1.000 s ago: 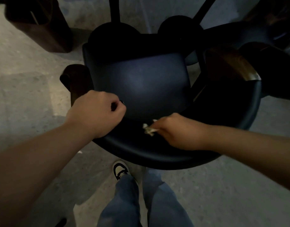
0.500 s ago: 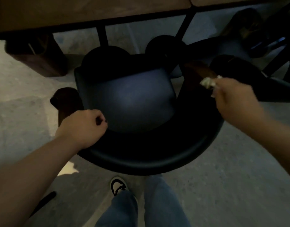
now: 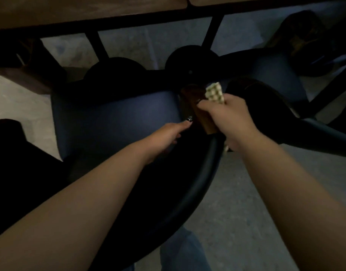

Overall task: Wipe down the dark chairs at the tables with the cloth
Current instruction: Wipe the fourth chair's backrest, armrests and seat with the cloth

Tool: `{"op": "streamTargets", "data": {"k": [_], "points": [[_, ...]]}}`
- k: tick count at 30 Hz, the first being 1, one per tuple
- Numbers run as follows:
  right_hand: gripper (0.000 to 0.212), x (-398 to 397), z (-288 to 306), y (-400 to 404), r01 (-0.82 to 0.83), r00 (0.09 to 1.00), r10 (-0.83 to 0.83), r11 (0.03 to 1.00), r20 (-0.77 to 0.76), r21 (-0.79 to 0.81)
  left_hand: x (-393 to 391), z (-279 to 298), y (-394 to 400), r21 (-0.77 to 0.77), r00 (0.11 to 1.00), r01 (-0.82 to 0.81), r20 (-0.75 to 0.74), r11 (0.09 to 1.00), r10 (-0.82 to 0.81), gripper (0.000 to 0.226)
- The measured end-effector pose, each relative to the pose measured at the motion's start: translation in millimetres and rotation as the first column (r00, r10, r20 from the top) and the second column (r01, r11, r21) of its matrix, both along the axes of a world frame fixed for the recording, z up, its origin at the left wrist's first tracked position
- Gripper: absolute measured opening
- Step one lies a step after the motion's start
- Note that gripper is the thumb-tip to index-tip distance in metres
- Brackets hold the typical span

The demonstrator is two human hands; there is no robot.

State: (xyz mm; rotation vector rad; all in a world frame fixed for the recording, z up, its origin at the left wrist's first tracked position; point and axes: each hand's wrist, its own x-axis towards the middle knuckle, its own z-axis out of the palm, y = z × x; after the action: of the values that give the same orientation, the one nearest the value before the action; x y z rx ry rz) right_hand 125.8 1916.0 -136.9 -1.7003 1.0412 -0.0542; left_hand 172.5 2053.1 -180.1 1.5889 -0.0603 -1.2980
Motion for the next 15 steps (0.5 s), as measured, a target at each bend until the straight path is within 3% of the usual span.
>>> {"op": "streamTargets", "data": {"k": [6,15], "points": [[0.024,-14,-21,-16,-0.068,0.997,0.082,0.872,-0.007,0.485,-14,-40,-4,-0.026,0.972,-0.097,-0.217,0.995,0.09,0.042],[0.007,-26,-25,-18,-0.125,0.992,0.102,0.859,0.073,0.496,-29,-39,-2,0.017,0.984,-0.077,-0.16,0.997,0.079,0.055]]}}
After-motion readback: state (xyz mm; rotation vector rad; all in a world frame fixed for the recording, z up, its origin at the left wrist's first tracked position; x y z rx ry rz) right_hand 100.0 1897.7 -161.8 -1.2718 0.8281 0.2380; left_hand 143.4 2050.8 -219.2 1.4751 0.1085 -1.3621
